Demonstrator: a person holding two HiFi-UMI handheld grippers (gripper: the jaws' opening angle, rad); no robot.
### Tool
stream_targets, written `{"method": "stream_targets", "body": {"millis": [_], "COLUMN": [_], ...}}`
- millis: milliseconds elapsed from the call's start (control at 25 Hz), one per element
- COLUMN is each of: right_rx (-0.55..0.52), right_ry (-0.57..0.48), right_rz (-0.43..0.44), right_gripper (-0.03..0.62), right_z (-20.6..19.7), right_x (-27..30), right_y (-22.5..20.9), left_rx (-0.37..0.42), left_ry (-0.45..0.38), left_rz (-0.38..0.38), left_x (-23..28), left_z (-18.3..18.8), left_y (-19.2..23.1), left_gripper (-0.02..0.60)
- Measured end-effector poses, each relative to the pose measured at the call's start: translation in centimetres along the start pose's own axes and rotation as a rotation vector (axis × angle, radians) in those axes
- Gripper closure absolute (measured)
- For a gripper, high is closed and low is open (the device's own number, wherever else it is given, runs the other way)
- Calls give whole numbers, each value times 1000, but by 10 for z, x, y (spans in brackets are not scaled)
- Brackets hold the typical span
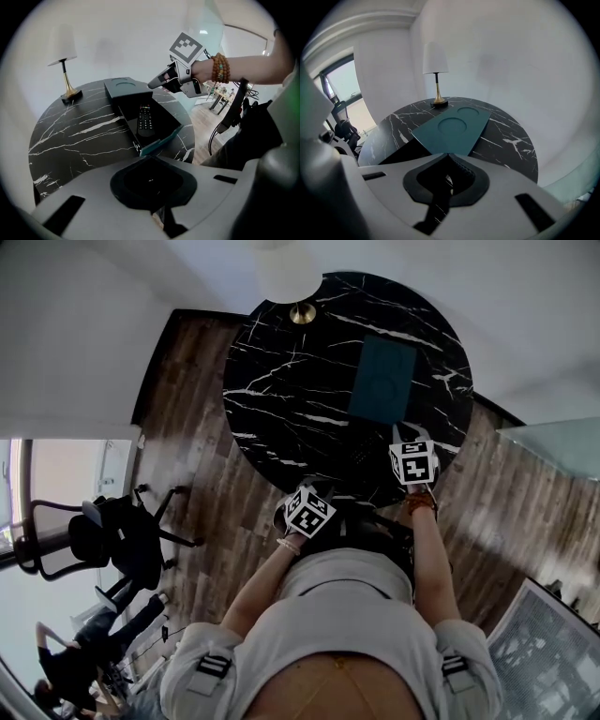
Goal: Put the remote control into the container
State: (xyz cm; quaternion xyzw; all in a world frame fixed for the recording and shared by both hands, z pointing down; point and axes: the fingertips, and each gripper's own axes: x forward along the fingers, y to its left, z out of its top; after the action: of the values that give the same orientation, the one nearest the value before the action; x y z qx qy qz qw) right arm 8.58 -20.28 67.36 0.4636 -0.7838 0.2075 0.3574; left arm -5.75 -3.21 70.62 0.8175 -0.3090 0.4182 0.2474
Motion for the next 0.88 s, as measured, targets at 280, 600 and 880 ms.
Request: {"method": "stream_targets", "body": {"millis": [280, 600, 880], "right_rx": [-12, 1, 8], "right_ry": [28, 16, 14], "right_rz": [-4, 9, 30], "right_gripper": [583, 583, 582], "right_z": [-6, -7, -7], "right_x": [7, 8, 8], "right_y": [0, 0, 0], "left_rx": [-15, -47, -56], "left_ry": [14, 10, 9], "left_rz": [-34, -56, -67], "left_x": [13, 21, 28], "left_z": [7, 11, 16], "left_y": [-1, -4, -2], "left_gripper": [575, 575, 575]}}
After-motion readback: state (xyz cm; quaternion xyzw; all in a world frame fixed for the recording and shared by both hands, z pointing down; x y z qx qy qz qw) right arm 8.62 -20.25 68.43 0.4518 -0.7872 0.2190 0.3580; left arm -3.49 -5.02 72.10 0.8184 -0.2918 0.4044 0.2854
